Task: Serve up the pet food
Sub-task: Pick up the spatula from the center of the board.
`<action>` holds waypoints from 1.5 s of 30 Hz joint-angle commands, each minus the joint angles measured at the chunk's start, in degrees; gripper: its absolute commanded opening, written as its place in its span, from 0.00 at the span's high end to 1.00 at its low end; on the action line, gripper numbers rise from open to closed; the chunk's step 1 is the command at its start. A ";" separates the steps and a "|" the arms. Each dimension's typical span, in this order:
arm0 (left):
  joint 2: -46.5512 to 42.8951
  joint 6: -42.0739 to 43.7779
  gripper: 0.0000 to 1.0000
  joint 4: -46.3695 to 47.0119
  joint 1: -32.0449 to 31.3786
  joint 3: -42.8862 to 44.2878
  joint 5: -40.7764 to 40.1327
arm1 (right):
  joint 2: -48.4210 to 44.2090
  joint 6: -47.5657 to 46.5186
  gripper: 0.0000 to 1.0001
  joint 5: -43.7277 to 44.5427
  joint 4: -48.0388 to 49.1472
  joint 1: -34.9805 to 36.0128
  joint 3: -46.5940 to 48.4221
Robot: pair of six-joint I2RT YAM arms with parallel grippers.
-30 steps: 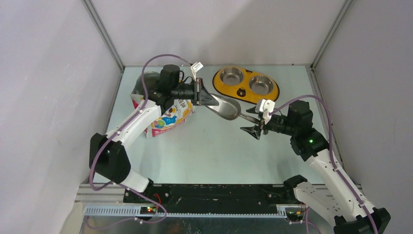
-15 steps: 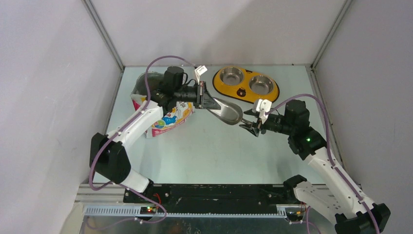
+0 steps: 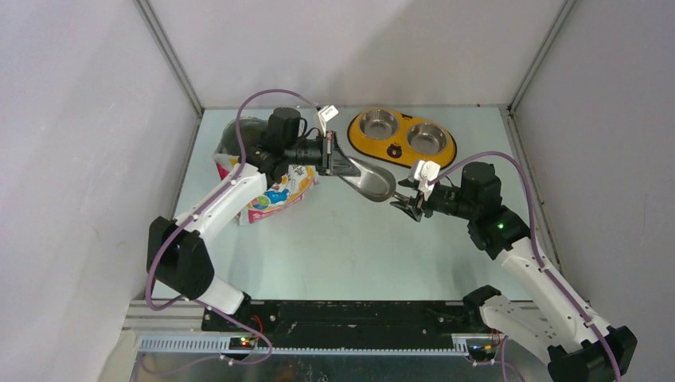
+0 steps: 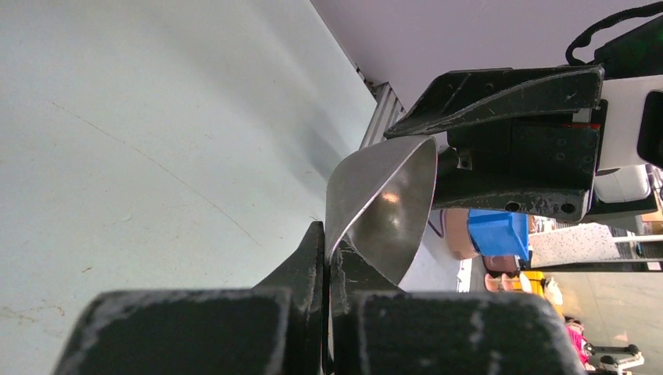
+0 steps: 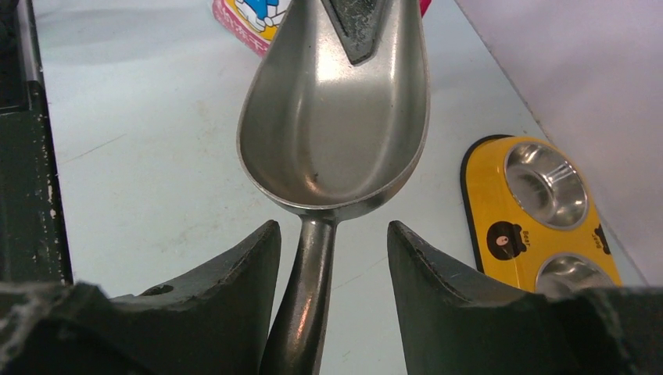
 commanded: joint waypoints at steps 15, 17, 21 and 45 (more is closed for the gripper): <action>-3.75 3.66 1.00 -2.64 -0.71 2.02 -6.95 | -0.63 -0.76 0.19 7.23 5.14 0.73 0.41; -3.91 3.49 1.00 -2.43 -0.71 1.87 -6.95 | -0.35 -1.17 0.18 7.41 4.94 0.80 0.41; -4.13 3.24 1.00 -2.29 -0.71 1.98 -7.28 | 0.74 -1.63 0.33 6.42 4.11 1.04 0.41; -4.48 0.40 1.00 0.46 0.61 1.20 -4.82 | 3.99 -2.88 0.44 5.64 3.08 2.09 0.41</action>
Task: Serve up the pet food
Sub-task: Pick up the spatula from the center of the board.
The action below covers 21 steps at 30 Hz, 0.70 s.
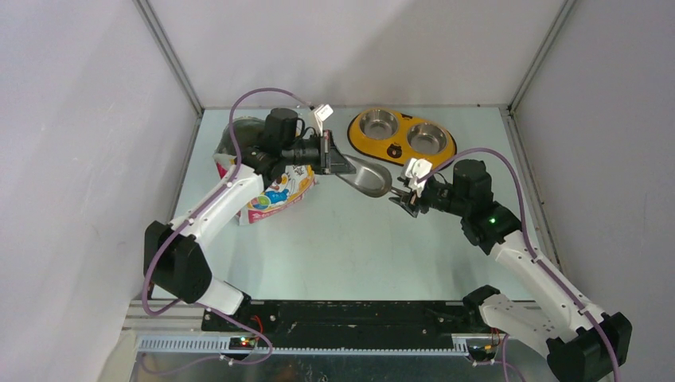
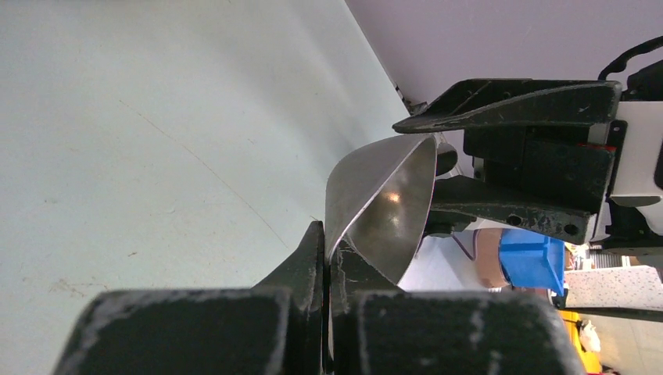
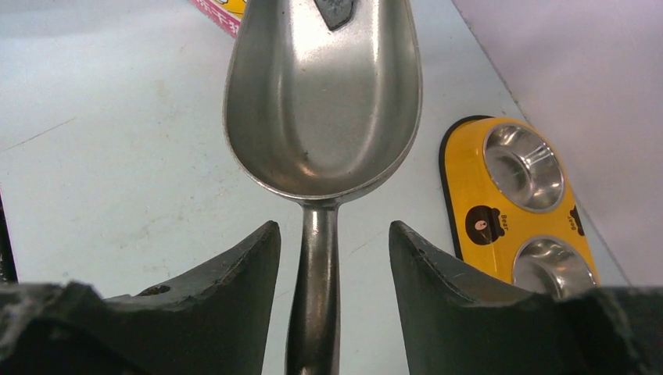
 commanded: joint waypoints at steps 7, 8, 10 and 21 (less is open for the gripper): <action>-2.63 -2.21 1.00 4.71 0.22 0.95 2.93 | 1.42 0.68 0.50 0.56 2.41 1.50 0.50; -2.60 -2.31 1.00 4.81 0.22 0.94 3.02 | 1.44 0.86 0.57 0.50 2.53 1.56 0.50; -2.50 -2.45 1.00 4.92 0.22 0.85 3.07 | 1.53 1.24 0.71 0.54 2.88 1.90 0.50; -2.54 -2.35 1.00 4.89 0.26 0.69 2.76 | -0.35 2.23 1.00 2.42 6.83 2.21 -1.62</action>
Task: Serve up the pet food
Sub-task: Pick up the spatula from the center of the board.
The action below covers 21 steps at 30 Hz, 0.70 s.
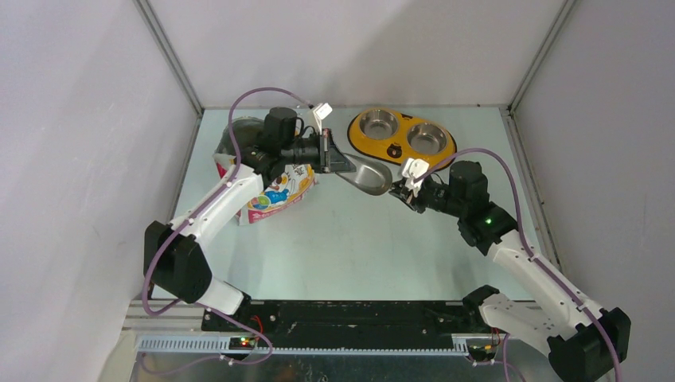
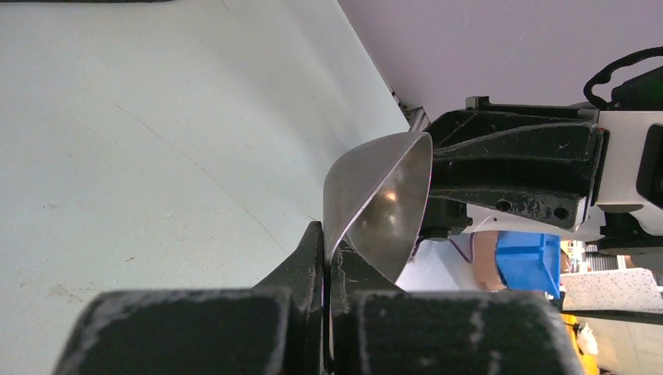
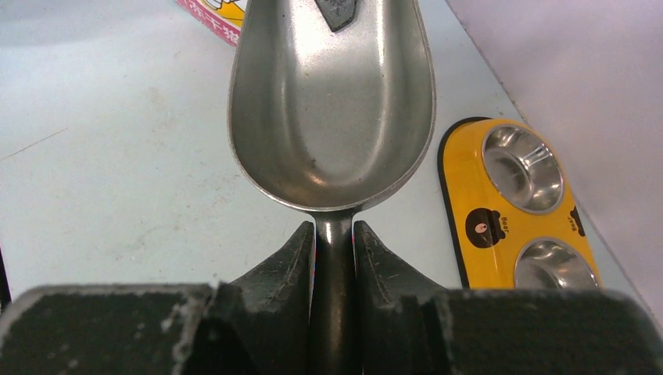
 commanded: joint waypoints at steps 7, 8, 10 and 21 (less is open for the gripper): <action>-2.21 -0.66 1.00 3.11 0.00 -0.13 1.09 | -3.38 4.32 1.00 -6.19 6.12 0.18 -1.41; -2.06 -0.52 1.00 3.14 -0.01 -0.25 0.82 | -3.65 4.81 1.00 -7.73 6.40 -0.05 -1.41; -1.76 -0.56 1.00 3.33 0.03 -0.62 0.54 | -4.33 5.88 1.00 -9.33 7.13 -0.28 -1.37; -0.46 1.53 0.94 1.09 -0.04 -1.27 -3.64 | -6.25 8.58 1.00 -9.26 8.46 -1.52 -1.46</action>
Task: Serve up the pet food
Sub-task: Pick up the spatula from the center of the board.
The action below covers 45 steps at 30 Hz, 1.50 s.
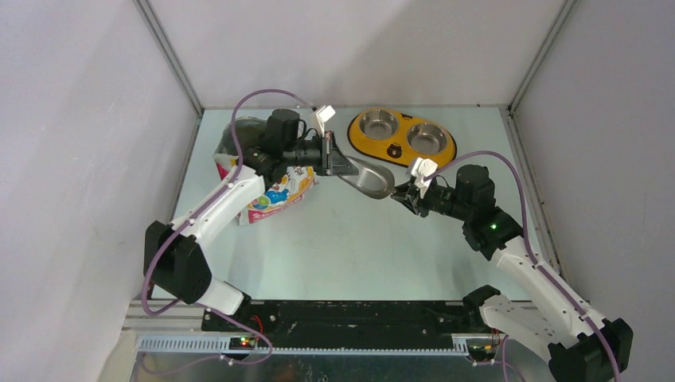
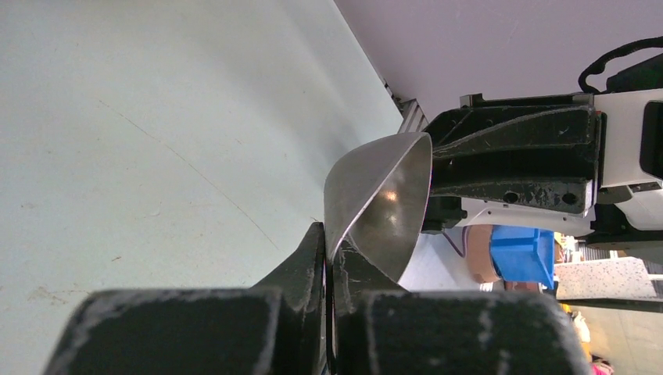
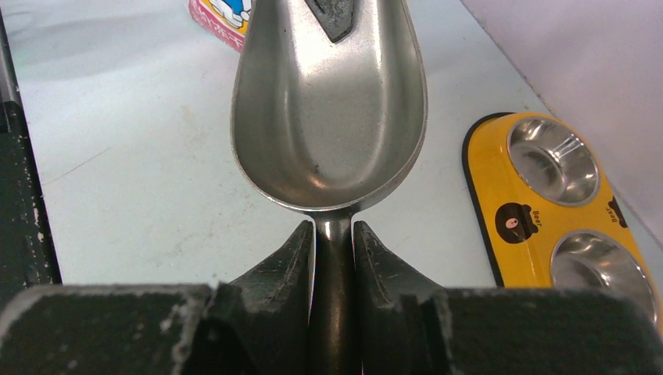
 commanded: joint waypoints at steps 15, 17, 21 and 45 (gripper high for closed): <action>-0.92 2.46 0.71 0.41 0.46 -1.10 -4.97 | -2.64 3.59 1.00 -3.55 7.46 -0.13 1.10; -1.00 2.53 0.81 0.62 0.46 -1.15 -4.70 | -2.53 3.86 1.00 -3.58 7.49 -0.32 1.10; -1.53 2.79 0.99 0.83 0.46 -1.01 -3.44 | -1.65 5.13 1.00 -4.27 7.48 -0.93 1.10; -6.57 -2.42 1.00 8.11 2.92 -3.93 -1.32 | 10.14 47.53 0.32 -29.48 23.51 -13.04 2.44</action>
